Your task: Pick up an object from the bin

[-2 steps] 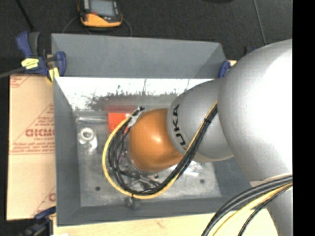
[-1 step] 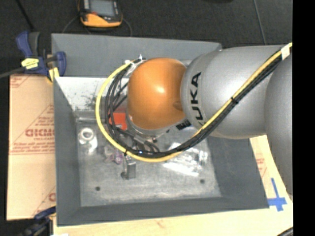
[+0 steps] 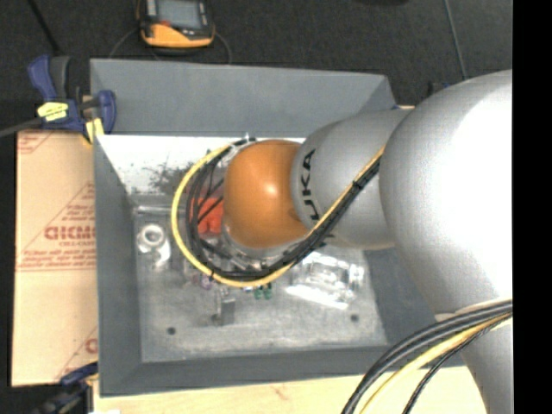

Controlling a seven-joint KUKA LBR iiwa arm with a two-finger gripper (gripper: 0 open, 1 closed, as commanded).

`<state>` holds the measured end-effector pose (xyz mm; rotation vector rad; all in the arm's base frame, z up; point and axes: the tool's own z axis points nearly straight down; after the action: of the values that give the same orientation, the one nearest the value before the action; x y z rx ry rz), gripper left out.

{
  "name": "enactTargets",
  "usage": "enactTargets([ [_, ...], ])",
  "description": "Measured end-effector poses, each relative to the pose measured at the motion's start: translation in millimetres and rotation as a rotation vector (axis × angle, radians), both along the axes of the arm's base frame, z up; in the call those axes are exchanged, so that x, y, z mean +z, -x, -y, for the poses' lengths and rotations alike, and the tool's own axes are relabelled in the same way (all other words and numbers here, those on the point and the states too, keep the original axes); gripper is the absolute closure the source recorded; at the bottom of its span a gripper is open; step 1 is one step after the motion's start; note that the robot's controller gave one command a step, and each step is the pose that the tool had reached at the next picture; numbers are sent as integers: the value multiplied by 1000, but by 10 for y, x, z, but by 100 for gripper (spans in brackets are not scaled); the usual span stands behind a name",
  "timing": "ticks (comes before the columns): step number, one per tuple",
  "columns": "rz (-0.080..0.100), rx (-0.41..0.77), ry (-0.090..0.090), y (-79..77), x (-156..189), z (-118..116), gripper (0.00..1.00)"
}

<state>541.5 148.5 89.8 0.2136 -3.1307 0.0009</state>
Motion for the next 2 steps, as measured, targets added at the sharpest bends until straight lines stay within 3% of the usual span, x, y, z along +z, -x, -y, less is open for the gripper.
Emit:
enactTargets([
  [1, 11, 82, -1, -461, -193, 68, 0],
  [2, 5, -149, -2, -316, -165, -171, 0],
])
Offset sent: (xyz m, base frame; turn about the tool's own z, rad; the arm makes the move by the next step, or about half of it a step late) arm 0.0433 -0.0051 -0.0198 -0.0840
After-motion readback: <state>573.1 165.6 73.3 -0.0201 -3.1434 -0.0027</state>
